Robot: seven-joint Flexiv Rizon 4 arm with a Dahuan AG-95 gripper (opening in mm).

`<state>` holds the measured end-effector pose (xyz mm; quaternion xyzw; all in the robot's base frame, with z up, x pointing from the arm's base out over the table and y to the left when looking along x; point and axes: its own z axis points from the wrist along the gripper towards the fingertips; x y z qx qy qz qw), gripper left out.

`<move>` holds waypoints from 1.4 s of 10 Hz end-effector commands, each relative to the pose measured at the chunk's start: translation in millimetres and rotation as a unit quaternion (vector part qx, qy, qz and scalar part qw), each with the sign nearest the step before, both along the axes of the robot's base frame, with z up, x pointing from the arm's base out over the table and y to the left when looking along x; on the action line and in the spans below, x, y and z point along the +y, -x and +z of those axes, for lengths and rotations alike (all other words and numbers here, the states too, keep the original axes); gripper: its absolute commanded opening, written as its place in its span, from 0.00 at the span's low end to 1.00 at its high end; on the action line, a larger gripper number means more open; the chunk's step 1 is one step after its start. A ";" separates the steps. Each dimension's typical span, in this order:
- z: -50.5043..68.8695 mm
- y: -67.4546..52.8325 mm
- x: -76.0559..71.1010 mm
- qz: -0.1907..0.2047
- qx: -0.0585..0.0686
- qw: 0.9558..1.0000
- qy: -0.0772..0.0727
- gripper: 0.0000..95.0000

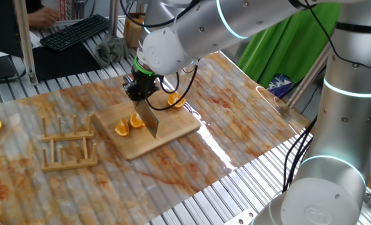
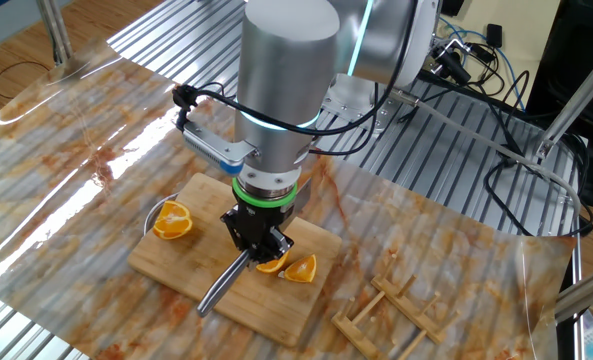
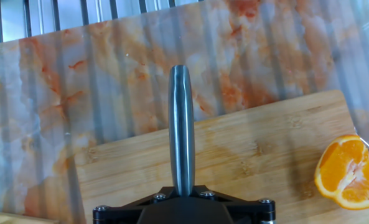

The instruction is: Chop the orange

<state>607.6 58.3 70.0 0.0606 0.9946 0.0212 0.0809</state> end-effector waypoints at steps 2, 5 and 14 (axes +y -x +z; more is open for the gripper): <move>-2.4 2.3 -0.2 -0.001 -0.004 1.000 0.001 0.00; -3.5 3.5 0.5 -0.002 -0.011 1.000 0.001 0.00; -11.7 5.9 5.0 -0.005 -0.028 1.000 0.003 0.00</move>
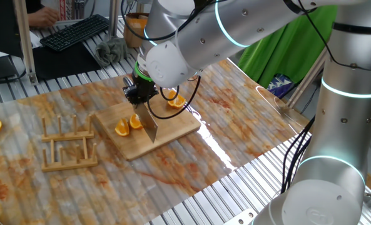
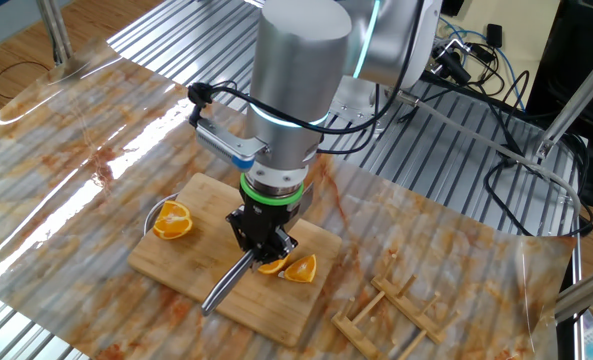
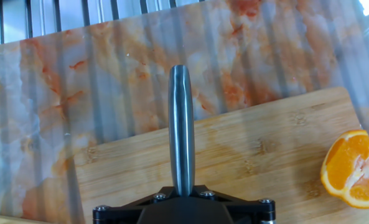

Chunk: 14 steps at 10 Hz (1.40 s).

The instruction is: Chop the orange

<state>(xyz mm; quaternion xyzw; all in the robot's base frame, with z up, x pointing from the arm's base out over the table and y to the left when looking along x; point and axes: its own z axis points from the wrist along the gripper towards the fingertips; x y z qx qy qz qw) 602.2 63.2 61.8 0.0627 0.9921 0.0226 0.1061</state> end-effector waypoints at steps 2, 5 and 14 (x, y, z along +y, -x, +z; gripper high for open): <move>-6.5 1.5 0.1 -0.003 -0.003 1.000 0.002 0.00; -12.6 3.2 -0.5 -0.003 -0.009 1.000 0.002 0.00; -35.9 3.0 1.6 -0.007 -0.015 1.000 -0.004 0.00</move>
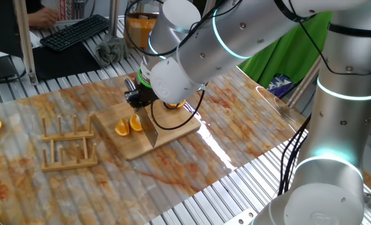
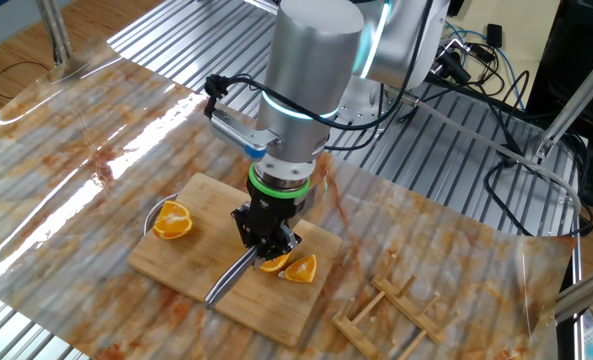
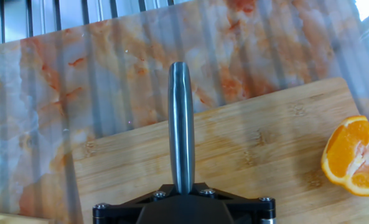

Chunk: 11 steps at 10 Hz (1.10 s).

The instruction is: Chop the orange

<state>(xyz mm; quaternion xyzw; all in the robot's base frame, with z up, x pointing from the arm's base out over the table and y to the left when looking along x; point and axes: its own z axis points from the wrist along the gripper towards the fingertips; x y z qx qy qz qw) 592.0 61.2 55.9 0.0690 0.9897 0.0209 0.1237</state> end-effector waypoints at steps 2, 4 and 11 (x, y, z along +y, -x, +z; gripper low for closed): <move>-34.0 -8.8 5.4 -0.002 0.006 1.000 -0.001 0.00; -21.1 -6.1 -1.2 0.005 0.018 1.000 -0.003 0.00; -4.4 -6.0 7.3 0.001 0.030 1.000 -0.001 0.00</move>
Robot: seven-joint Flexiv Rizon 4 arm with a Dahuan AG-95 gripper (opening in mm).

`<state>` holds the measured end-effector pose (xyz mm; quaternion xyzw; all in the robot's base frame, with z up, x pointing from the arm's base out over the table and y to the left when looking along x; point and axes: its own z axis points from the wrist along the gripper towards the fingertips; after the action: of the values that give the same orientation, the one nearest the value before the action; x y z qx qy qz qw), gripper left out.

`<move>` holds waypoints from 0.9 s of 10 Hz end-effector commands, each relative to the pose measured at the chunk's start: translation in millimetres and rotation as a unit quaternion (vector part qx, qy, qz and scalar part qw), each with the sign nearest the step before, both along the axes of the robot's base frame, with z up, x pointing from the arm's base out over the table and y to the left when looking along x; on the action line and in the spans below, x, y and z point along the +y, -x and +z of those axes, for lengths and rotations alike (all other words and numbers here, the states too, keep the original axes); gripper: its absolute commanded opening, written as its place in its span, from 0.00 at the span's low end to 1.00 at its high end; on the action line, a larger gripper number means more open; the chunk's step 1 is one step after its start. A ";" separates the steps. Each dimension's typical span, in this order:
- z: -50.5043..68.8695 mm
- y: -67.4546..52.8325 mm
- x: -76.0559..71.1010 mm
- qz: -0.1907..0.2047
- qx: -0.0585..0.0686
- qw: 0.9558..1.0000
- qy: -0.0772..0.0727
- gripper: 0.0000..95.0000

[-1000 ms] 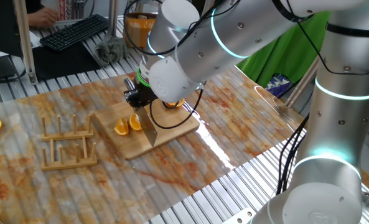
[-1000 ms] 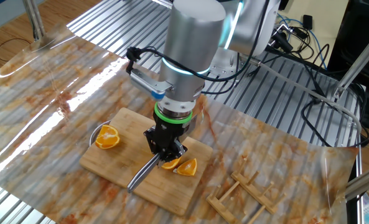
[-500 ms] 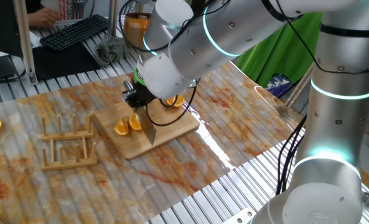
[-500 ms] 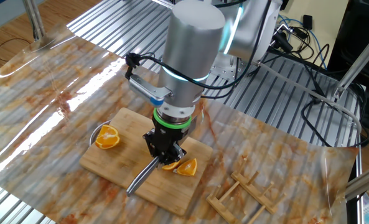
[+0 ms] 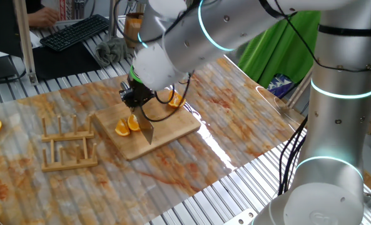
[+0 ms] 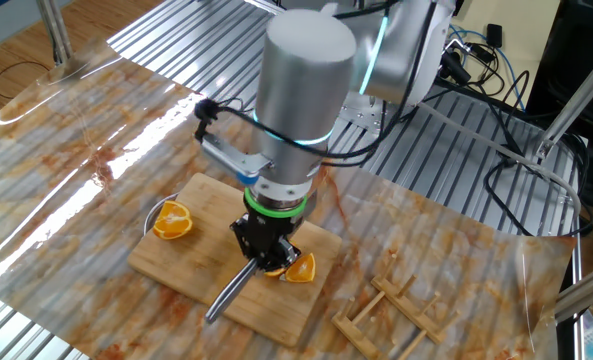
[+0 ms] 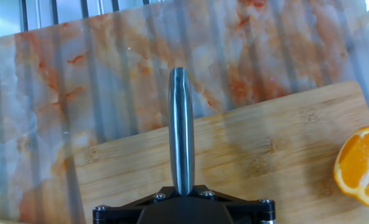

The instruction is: Chop the orange

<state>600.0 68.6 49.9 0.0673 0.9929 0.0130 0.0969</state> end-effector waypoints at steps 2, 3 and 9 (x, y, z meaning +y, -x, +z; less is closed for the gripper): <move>-10.8 3.2 3.0 -0.003 -0.006 1.000 0.003 0.00; -1.7 3.9 -0.3 0.000 0.007 1.000 0.002 0.00; -25.0 10.9 3.4 -0.001 -0.001 1.000 0.000 0.00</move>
<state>589.5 71.1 39.2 0.0685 0.9925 0.0251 0.0979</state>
